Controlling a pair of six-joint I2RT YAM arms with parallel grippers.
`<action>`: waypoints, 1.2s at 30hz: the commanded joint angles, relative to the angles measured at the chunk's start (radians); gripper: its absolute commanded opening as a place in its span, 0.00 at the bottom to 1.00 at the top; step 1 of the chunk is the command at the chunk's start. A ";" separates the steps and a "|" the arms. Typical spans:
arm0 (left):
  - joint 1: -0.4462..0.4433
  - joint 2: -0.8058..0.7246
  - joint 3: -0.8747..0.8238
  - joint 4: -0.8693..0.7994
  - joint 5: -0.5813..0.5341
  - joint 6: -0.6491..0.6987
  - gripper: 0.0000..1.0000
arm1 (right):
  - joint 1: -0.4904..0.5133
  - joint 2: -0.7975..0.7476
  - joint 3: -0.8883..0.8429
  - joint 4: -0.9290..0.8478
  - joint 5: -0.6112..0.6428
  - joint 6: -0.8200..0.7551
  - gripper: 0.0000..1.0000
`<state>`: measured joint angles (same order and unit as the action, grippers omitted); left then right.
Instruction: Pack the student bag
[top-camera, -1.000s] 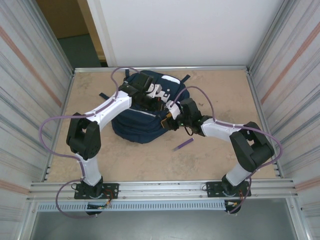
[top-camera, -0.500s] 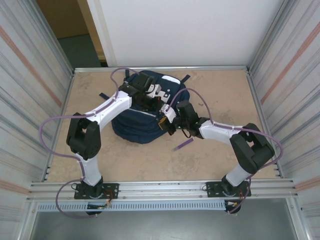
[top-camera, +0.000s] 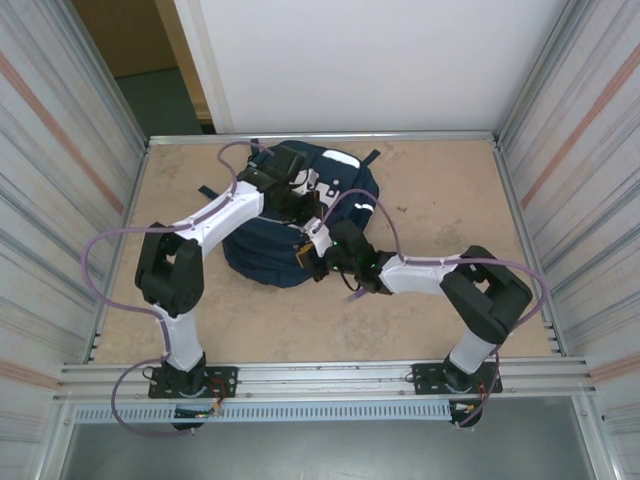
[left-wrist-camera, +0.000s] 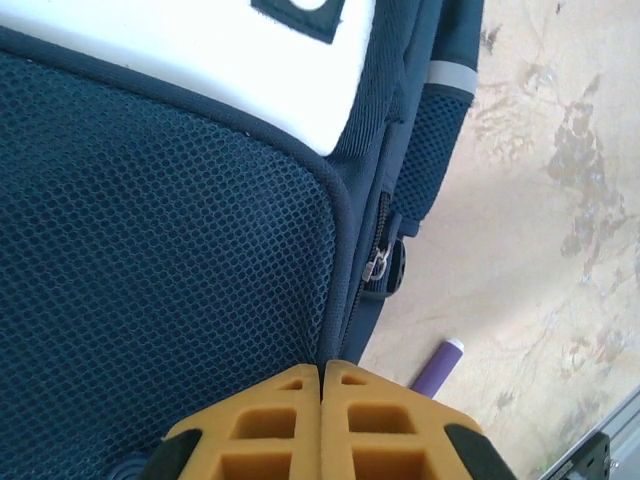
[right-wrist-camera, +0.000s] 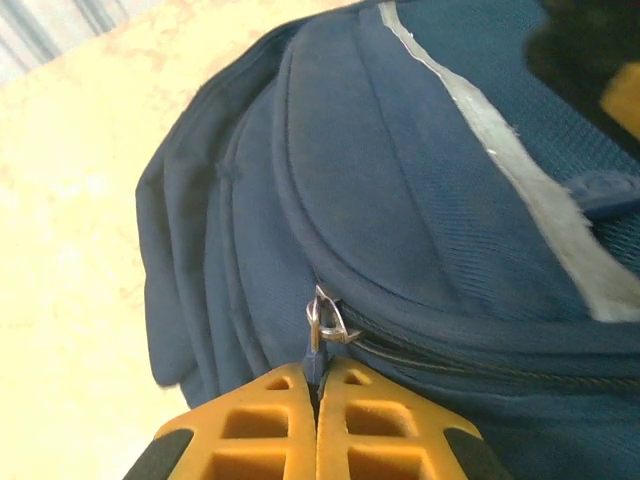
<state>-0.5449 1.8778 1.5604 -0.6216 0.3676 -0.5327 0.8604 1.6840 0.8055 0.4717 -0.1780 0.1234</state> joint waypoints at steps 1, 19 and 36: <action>-0.033 0.022 0.028 0.222 0.049 -0.102 0.00 | 0.103 0.071 0.027 0.104 0.052 0.109 0.06; 0.057 -0.084 -0.034 0.242 0.126 0.222 0.42 | 0.129 -0.318 -0.179 -0.222 0.442 0.201 0.59; -0.143 -0.171 -0.345 0.226 -0.210 1.165 0.59 | -0.298 -0.660 -0.062 -1.258 0.334 1.244 0.97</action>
<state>-0.7059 1.6764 1.1851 -0.4309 0.2649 0.5278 0.5816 1.0283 0.7441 -0.6613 0.2649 1.1702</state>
